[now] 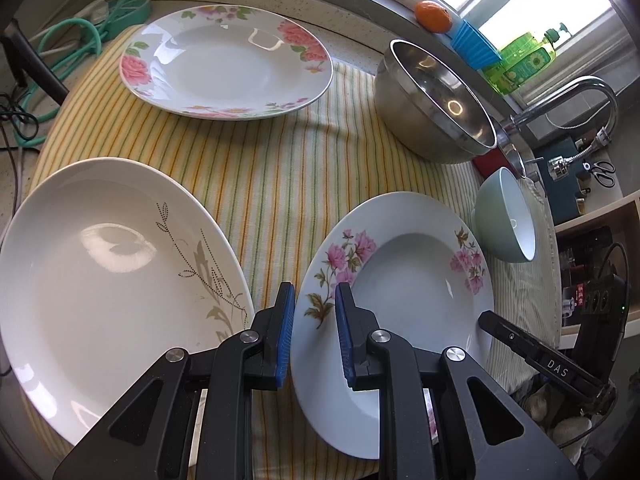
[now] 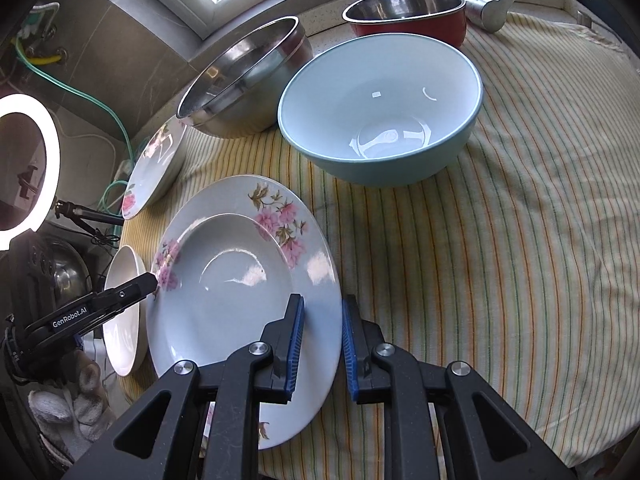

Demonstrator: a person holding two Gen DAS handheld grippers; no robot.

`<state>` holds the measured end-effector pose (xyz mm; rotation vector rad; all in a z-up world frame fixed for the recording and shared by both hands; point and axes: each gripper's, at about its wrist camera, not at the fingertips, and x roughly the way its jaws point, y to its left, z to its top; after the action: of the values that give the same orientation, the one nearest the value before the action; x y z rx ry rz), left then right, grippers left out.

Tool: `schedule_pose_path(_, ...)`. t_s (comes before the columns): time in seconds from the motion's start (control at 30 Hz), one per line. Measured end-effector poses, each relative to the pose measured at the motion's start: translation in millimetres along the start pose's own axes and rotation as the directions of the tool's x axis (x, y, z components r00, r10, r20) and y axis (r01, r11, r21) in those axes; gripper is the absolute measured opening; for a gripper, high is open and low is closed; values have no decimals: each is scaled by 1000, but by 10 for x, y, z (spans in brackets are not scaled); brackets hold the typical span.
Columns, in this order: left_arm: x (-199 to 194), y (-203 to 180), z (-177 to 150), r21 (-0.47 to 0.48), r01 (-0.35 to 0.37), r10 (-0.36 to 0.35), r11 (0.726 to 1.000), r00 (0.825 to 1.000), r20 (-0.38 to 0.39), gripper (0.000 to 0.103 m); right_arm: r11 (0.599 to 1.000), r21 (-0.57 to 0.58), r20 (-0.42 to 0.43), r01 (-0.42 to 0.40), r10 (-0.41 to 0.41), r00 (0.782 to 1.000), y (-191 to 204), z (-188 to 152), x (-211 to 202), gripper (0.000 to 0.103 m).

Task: Organize plates and bowls

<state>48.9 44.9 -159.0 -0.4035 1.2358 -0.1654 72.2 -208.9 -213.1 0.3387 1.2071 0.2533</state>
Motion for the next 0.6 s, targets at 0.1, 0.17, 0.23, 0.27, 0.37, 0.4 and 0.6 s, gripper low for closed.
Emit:
schedule_pose_path(0.1, 0, 0, -1, 0, 0, 0, 1000, 1000, 0, 18, 1000, -3, -4, -1, 1, 1000, -3, -37, -9, 17)
schedule_pose_path(0.17, -7, 1, -11, -2, -1, 1, 1000, 1000, 0, 18, 1000, -5, -5, 0, 0, 1000, -8, -55, -19, 17)
schedule_pose_path(0.23, -13, 7, -38, -1, -2, 2, 1000, 1000, 1, 18, 1000, -7, -7, 0, 0, 1000, -11, -72, -30, 17)
schedule_pose_path(0.27, -17, 10, -51, -2, -2, 2, 1000, 1000, 1, 18, 1000, -8, -8, -1, 1, 1000, -21, -85, -40, 17)
schedule_pose_path(0.37, -24, 13, -77, -3, -2, 2, 1000, 1000, 1, 18, 1000, -10, -11, -1, 1, 1000, -21, -111, -50, 17)
schedule_pose_path(0.4, -23, 13, -76, -3, -2, 2, 1000, 1000, 0, 18, 1000, -10, -13, -1, 1, 1000, -18, -116, -50, 17)
schedule_pose_path(0.6, -27, 7, -88, -3, -3, 3, 1000, 1000, 0, 18, 1000, -9, -18, -2, 2, 1000, -14, -152, -56, 17)
